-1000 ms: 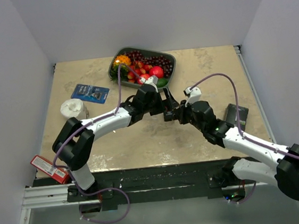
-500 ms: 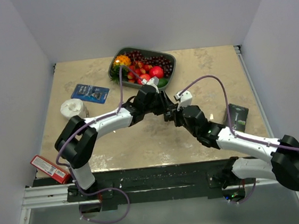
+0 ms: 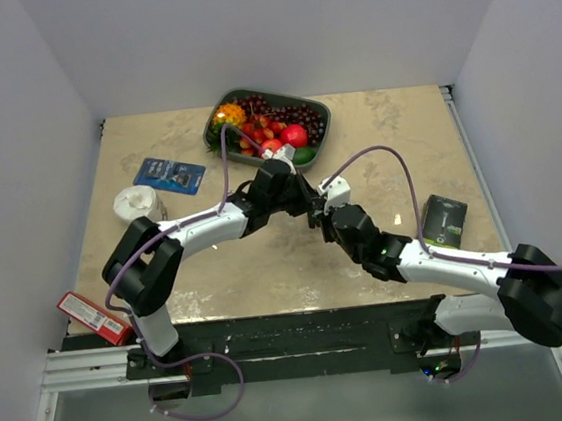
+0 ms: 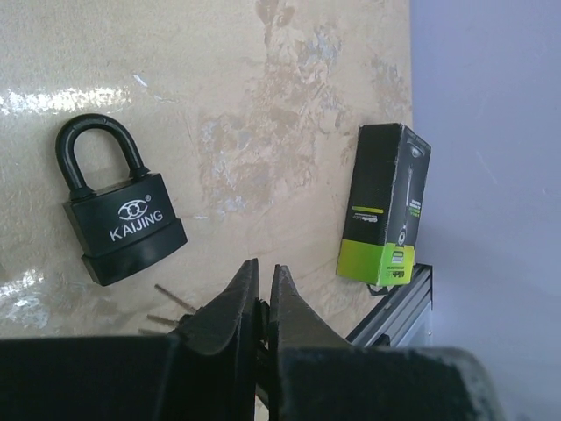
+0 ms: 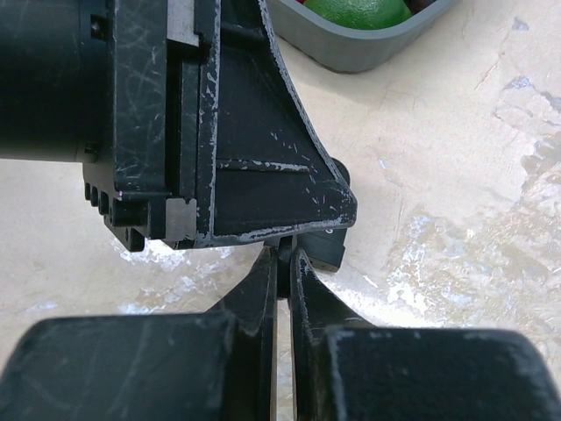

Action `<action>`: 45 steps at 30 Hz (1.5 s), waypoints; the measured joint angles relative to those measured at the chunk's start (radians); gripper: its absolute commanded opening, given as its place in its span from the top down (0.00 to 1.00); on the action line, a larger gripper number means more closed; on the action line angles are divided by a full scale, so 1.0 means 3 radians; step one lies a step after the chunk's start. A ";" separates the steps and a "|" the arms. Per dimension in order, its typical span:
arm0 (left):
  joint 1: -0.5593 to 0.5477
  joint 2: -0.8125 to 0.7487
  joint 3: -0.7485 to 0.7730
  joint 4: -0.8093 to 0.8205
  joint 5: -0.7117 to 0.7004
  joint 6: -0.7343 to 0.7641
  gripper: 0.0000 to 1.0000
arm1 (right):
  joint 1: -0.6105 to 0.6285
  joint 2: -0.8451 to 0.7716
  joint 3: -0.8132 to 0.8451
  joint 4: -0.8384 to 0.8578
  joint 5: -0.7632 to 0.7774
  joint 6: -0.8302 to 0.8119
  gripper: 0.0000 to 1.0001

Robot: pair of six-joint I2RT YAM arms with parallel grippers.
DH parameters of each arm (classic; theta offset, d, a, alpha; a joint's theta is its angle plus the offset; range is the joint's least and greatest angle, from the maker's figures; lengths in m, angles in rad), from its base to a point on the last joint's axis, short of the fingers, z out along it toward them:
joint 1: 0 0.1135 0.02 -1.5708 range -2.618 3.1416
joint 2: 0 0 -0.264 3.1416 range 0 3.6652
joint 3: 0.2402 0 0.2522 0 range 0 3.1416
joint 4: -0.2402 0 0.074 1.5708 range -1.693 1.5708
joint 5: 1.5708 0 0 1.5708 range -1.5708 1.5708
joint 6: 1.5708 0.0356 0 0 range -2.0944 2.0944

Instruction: Unlock with the key

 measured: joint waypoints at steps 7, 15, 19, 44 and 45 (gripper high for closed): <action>0.0032 -0.0001 -0.0076 0.0116 0.0078 -0.0003 1.00 | 0.0013 0.0010 0.0000 -0.0004 -0.0022 0.0014 0.71; 0.0258 -0.0066 -0.0340 0.0144 0.0056 0.0314 1.00 | -0.0094 0.0006 0.0140 -0.0100 -0.0624 0.0084 0.35; 0.0431 -0.0262 -0.0507 0.0230 0.0092 0.0483 1.00 | -0.0404 -0.0075 0.0187 -0.0092 -0.1317 0.0118 0.31; 0.0585 -0.1322 -0.1146 0.1438 0.1628 0.1114 1.00 | -0.1286 -0.0827 -0.0102 0.0837 -0.3939 0.1204 0.32; 0.0585 -0.1358 -0.1152 0.1485 0.1639 0.1106 1.00 | -0.1286 -0.0819 -0.0113 0.0874 -0.3947 0.1239 0.32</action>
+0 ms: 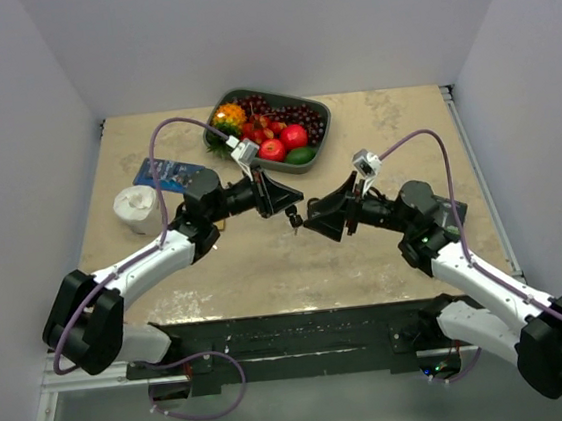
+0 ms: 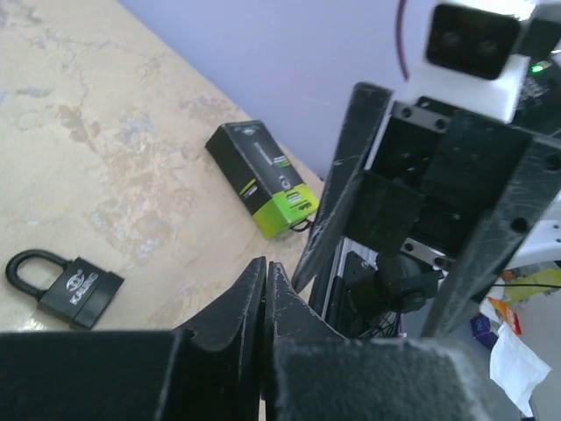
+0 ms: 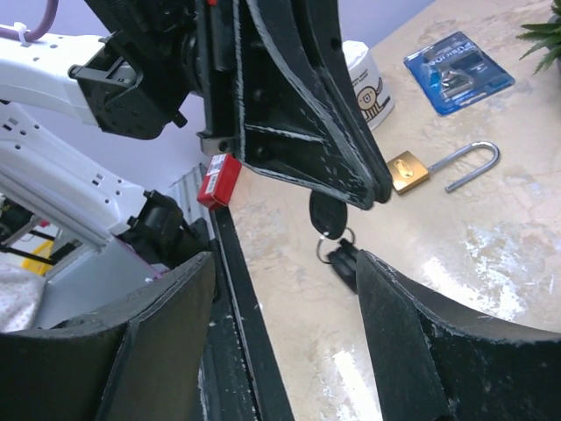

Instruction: Unlock with the key

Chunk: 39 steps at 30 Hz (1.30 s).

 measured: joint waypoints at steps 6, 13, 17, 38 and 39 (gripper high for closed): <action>-0.0043 -0.0056 -0.0020 0.0223 0.0067 -0.0144 1.00 | 0.0001 0.0109 -0.0009 0.0139 -0.0028 0.0089 0.35; -0.0230 -0.0010 -0.0020 0.0506 0.0114 -0.0373 1.00 | 0.0008 0.0137 -0.0009 0.0308 -0.0024 0.0150 0.41; -0.0244 -0.0010 -0.0018 0.0585 0.0128 -0.0416 1.00 | 0.0011 0.0169 -0.0019 0.0464 -0.0027 0.0229 0.44; -0.0282 0.0011 -0.0003 0.0687 0.0219 -0.0445 1.00 | 0.0070 0.0347 -0.0083 0.0858 -0.0094 0.0512 0.74; -0.0282 0.0015 0.0005 0.0689 0.0233 -0.0445 1.00 | 0.0070 0.0347 -0.0083 0.0860 -0.0095 0.0515 0.80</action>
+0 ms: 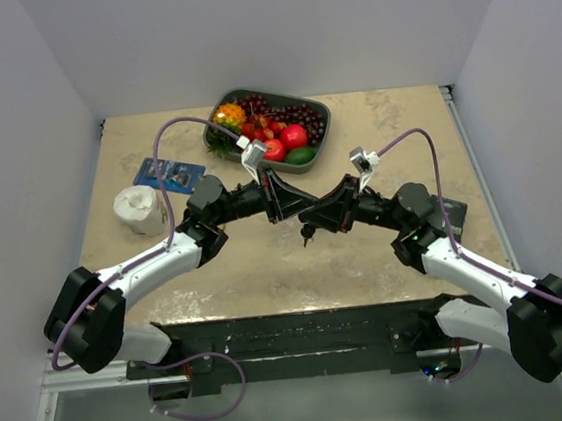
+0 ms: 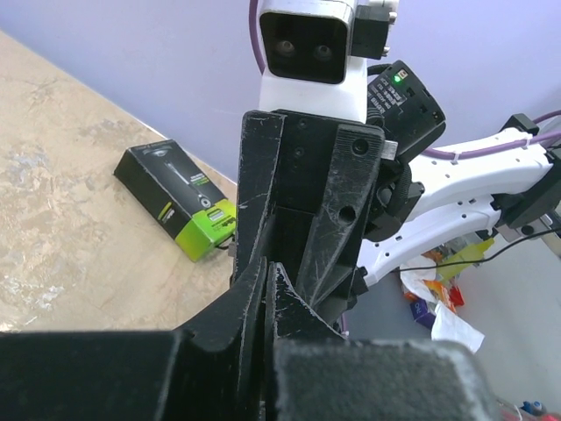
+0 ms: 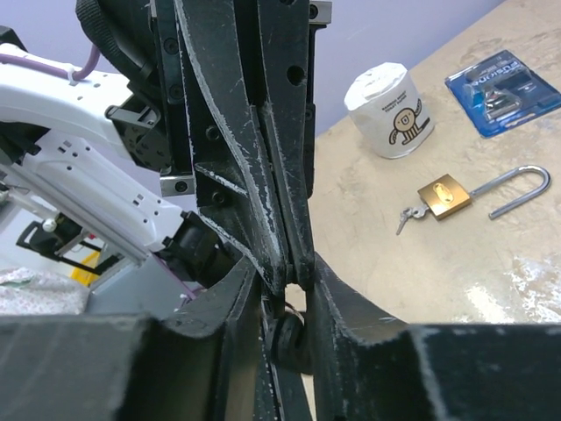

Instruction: Unlock with the key

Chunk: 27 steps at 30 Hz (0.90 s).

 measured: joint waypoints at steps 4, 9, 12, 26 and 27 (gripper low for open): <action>0.0004 0.0004 0.0020 0.0027 0.0061 0.0009 1.00 | -0.0001 0.0003 -0.0001 0.0029 -0.0045 0.0053 0.96; 0.0004 0.0004 0.0037 0.0024 0.0074 0.0031 1.00 | -0.0008 0.0013 -0.0006 0.0079 -0.0057 0.0081 1.00; 0.0003 0.0001 0.0051 -0.0072 0.0057 0.0092 0.81 | -0.0013 0.0023 -0.0031 0.0099 -0.0047 0.0093 1.00; 0.0057 -0.0855 -0.0121 -0.0983 -0.1648 0.0566 0.01 | -0.0314 -0.0301 -0.0071 -0.0918 0.0687 -0.0280 1.00; 0.0097 -0.0898 -0.0173 -0.1002 -0.1727 0.0563 0.01 | -0.0365 -0.0309 -0.0071 -0.0974 0.0720 -0.0296 1.00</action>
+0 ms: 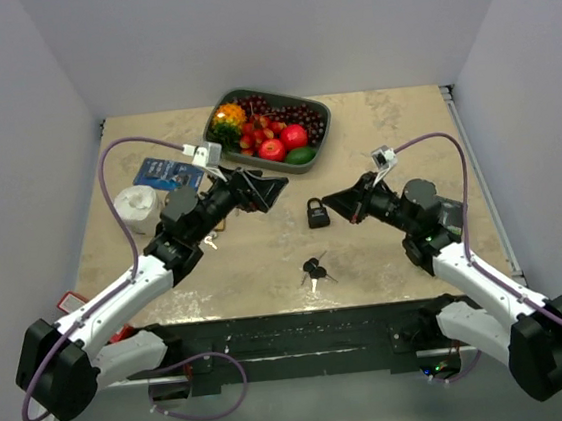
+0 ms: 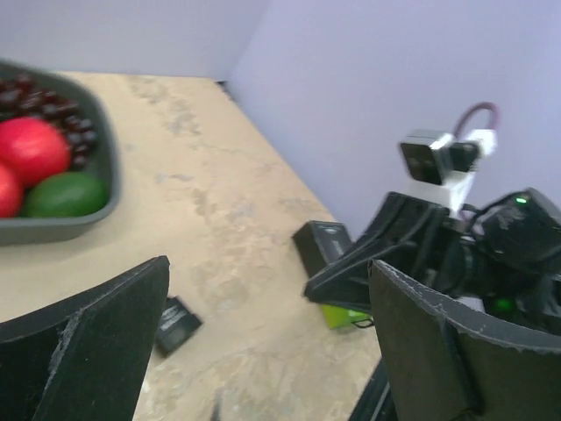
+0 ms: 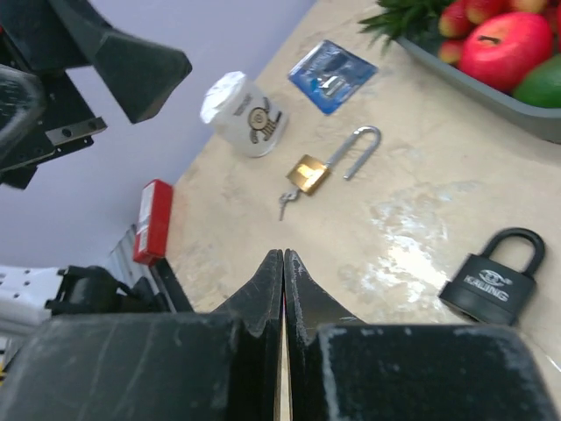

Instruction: Unlock with the key

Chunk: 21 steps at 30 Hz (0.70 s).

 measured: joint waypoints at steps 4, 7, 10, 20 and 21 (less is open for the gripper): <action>0.0112 0.0041 -0.0095 -0.0210 -0.0184 0.0011 0.10 | -0.0064 0.0005 0.0000 -0.0198 0.0058 -0.0075 1.00; 0.0111 0.0219 -0.0100 -0.0365 -0.0164 0.0065 0.11 | -0.0062 0.0006 0.0009 -0.0486 0.0148 -0.0224 0.97; 0.0111 0.0380 -0.0179 -0.0476 -0.0130 0.0106 0.11 | -0.0046 0.0001 0.0027 -0.0843 0.0278 -0.0460 0.85; -0.0417 0.0758 -0.0317 -0.1063 -0.0521 0.0467 0.13 | 0.0341 -0.0178 0.0024 -0.1420 0.0712 -0.0757 0.67; -0.0525 0.0818 -0.0320 -0.1111 -0.0579 0.0497 0.13 | 0.0341 -0.0179 0.0024 -0.1420 0.0738 -0.0755 0.66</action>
